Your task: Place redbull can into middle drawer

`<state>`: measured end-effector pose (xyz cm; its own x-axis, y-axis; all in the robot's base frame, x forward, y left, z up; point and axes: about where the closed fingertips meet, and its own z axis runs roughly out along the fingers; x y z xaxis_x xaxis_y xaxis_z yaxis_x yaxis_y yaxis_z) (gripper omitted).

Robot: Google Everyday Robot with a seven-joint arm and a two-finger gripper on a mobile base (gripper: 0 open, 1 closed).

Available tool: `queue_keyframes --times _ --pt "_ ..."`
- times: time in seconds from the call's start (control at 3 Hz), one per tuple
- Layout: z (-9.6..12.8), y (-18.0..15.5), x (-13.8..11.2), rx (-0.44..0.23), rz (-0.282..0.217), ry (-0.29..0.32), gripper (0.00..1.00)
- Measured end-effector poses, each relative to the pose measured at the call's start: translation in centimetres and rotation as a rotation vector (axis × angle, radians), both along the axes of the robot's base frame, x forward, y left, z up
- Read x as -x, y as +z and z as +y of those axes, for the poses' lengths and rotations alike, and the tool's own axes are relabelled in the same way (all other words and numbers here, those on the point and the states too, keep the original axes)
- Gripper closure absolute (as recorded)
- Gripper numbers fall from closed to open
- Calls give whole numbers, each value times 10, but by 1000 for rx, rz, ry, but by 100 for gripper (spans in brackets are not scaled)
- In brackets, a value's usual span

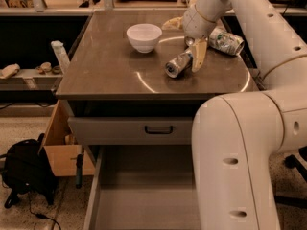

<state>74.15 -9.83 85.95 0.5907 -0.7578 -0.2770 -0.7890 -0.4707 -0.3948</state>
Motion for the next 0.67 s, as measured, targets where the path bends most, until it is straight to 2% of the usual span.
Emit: queue_keyframes --times 0.67 --pt "-4 -26 6 11 90 -25 0"
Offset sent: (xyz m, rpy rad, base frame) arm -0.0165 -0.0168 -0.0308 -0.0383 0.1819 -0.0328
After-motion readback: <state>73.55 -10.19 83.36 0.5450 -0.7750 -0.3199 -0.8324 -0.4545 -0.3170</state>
